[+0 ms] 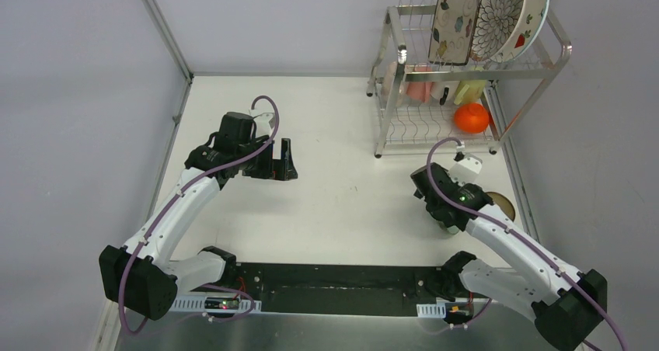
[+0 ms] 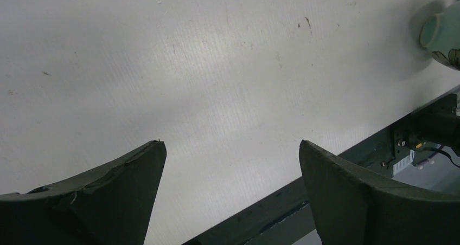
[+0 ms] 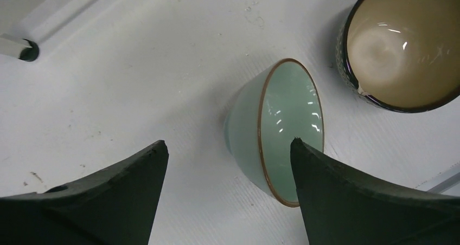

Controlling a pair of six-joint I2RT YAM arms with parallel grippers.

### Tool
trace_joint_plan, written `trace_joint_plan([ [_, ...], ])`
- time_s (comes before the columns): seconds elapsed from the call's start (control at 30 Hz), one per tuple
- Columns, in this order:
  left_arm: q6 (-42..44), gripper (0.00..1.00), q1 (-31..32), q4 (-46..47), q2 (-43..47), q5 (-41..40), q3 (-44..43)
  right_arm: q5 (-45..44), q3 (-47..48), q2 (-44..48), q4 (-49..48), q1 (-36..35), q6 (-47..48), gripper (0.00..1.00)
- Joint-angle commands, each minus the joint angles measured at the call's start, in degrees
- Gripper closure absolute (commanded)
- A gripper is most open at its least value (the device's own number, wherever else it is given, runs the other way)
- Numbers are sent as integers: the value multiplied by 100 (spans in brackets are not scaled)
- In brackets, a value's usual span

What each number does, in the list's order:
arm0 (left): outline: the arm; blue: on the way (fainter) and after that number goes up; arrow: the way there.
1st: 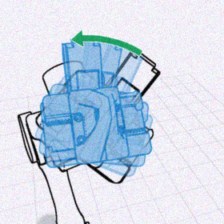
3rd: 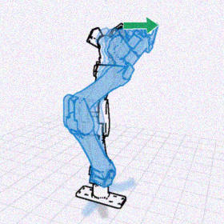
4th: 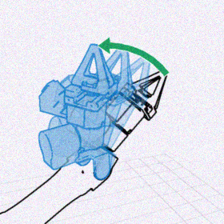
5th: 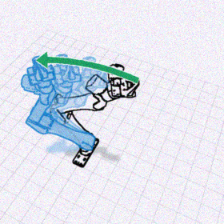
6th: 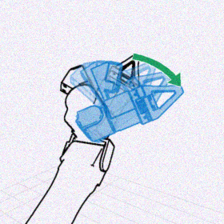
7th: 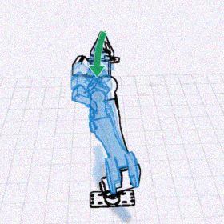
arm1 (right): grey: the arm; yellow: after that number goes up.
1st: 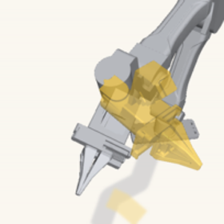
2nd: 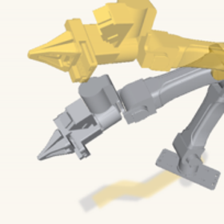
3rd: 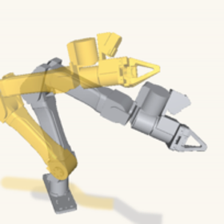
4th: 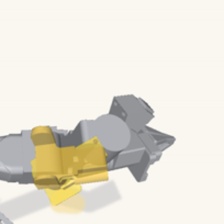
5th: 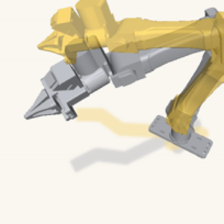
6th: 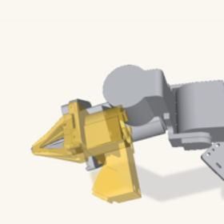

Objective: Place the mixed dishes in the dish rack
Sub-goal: Move the bowl to the center of the board.

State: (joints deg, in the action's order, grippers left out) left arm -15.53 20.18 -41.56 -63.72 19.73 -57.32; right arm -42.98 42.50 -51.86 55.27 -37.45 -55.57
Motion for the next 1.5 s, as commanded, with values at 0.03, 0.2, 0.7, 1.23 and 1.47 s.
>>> trace_joint_plan([
  [0.03,59,3,-6,186,110,138,16,169,-213,-190,-446,127,192,21],
  [0.2,54,3,-6,188,143,115,27,824,-507,-119,-1311,183,934,38],
  [0.7,50,3,-4,190,118,93,19,1513,-531,-1230,-2216,168,1994,88],
  [1.23,48,3,-6,189,44,85,2,2536,283,-2333,-3223,-1119,2122,100],
  [1.47,41,4,-6,187,14,73,8,2655,1208,-3489,-3330,-2052,2022,100],
])
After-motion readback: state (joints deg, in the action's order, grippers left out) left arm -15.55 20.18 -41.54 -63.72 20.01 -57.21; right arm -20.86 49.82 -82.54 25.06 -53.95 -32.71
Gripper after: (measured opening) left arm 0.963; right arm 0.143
